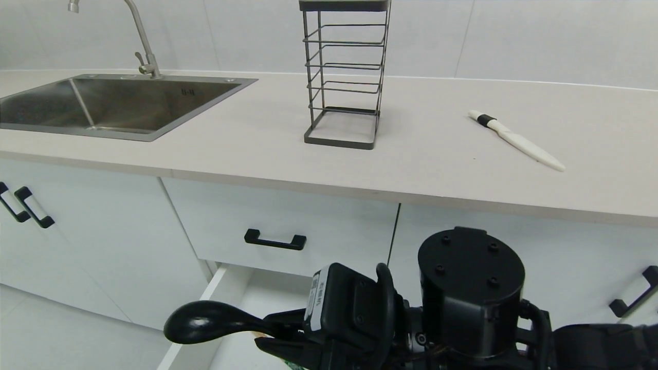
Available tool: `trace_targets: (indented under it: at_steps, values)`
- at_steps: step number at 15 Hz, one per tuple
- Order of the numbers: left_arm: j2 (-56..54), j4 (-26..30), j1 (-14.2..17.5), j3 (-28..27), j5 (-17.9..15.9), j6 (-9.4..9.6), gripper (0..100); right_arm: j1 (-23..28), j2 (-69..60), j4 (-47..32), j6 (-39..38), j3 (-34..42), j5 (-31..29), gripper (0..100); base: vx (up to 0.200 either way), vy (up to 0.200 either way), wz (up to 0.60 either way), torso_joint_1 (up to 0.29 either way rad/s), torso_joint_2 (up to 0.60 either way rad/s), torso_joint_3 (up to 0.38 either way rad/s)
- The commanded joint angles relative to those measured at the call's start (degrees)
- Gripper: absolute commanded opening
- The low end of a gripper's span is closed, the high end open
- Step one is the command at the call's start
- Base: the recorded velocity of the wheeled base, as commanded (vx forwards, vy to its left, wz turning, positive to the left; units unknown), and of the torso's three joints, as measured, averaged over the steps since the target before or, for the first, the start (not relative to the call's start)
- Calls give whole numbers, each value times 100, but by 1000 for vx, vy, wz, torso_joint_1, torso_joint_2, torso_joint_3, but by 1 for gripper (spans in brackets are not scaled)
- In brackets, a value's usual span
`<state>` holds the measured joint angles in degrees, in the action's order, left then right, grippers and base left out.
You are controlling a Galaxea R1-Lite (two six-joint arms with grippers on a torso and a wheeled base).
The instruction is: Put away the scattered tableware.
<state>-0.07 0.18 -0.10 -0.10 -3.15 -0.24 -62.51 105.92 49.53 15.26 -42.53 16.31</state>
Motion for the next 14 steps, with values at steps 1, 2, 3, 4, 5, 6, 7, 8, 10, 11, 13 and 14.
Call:
trace_targets:
  at_steps: [1, 2, 3, 4, 5, 6, 7, 8, 10, 11, 13, 14]
  values:
    - [7, -1, 1, 1, -2, -2, 100, -33, 253, 39, -67, -308, -102, 0, 0, 0, 0, 0, 0, 0]
    - [7, -1, 1, 1, -2, -2, 100, -112, 517, 48, -164, -651, -225, 0, 0, 0, 0, 0, 0, 0]
    - [7, -9, 1, 1, -2, -2, 100, -173, 684, 39, -182, -827, -269, 0, 0, 0, 0, 0, 0, 0]
    - [7, -1, 1, 1, -11, -2, 100, -217, 974, -5, -182, -1029, -374, 0, 0, 0, 0, 0, 0, 0]
    - [7, -1, 1, 1, -2, -2, 100, -217, 1106, -49, -173, -1099, -471, 0, 0, 0, 0, 0, 0, 0]
    - [7, -1, 1, 1, -2, -2, 100, -191, 1203, -119, -182, -1117, -612, 0, 0, 0, 0, 0, 0, 0]
    - [7, -1, 1, 1, -2, -2, 100, -182, 1255, -145, -208, -1082, -735, 0, 0, 0, 0, 0, 0, 0]
    - [7, -1, 1, 1, -2, -2, 100, -191, 1352, -145, -225, -1020, -787, 0, 0, 0, 0, 0, 0, 0]
    - [7, -1, 1, 1, -2, -2, 100, -156, 1537, -189, -217, -985, -796, 0, 0, 0, 0, 0, 0, 0]
    - [7, -1, 1, 1, -2, -2, 100, -103, 1589, -216, -208, -985, -796, 0, 0, 0, 0, 0, 0, 0]
    - [7, -1, 1, 1, -2, -2, 100, -94, 1651, -216, -190, -985, -796, 0, 0, 0, 0, 0, 0, 0]
    - [7, -1, 1, 1, -2, -2, 100, -77, 1660, -216, -190, -994, -796, 0, 0, 0, 0, 0, 0, 0]
